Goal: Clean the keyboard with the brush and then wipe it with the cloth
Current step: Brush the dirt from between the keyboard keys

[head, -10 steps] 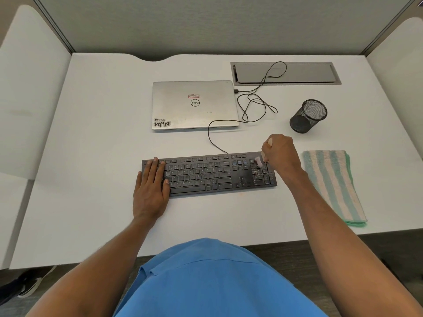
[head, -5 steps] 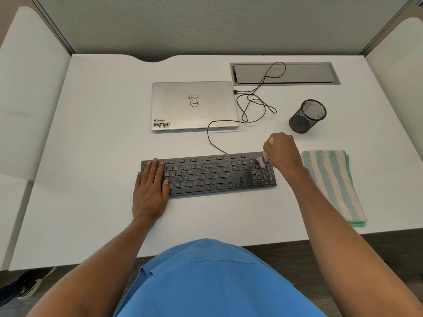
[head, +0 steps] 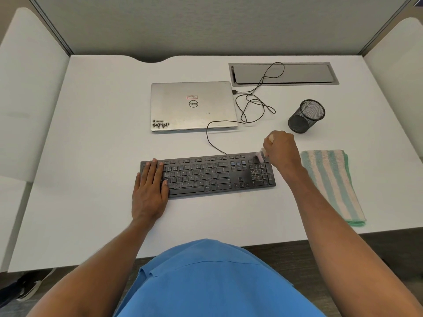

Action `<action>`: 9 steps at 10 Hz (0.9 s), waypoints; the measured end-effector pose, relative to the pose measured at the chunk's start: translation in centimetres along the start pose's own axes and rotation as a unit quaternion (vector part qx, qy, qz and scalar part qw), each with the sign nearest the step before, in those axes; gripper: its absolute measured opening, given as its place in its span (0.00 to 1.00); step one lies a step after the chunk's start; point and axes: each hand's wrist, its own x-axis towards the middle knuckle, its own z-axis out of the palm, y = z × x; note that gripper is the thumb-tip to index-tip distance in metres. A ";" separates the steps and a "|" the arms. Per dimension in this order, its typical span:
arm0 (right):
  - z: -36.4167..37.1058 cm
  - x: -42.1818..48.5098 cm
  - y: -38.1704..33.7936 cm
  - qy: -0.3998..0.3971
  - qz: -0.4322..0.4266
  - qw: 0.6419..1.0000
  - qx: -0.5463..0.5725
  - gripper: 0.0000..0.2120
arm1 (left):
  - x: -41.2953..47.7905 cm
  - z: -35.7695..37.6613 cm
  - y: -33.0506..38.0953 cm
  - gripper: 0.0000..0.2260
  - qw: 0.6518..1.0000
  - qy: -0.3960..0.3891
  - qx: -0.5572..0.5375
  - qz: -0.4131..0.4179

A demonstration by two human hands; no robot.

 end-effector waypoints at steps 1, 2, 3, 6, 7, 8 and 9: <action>0.0 0.0 0.0 0.011 0.002 1.000 0.028 0.12 | 0.0 0.0 0.0 0.28 1.000 0.000 0.000 0.002; 0.4 -0.4 0.2 -0.006 0.003 0.999 0.036 0.11 | 0.0 0.0 0.0 0.28 1.000 0.002 -0.001 0.002; 0.3 -0.6 0.2 -0.013 0.008 1.000 0.015 0.11 | 0.0 0.1 0.0 0.28 1.000 0.001 0.000 0.002; 0.0 -0.6 0.9 0.018 0.005 0.999 0.039 0.12 | 0.0 0.1 -0.1 0.28 1.000 0.004 -0.004 0.000; 0.0 -0.6 0.9 0.001 0.014 1.000 0.016 0.11 | 0.0 0.1 -0.1 0.27 1.000 0.003 -0.004 0.001; -0.1 -0.2 1.2 0.012 0.017 1.000 0.014 0.13 | 0.0 0.1 0.0 0.28 1.000 0.003 -0.002 0.002; -0.1 -0.5 1.1 0.034 0.019 0.999 0.036 0.12 | 0.1 0.1 0.0 0.28 1.000 0.003 -0.004 0.002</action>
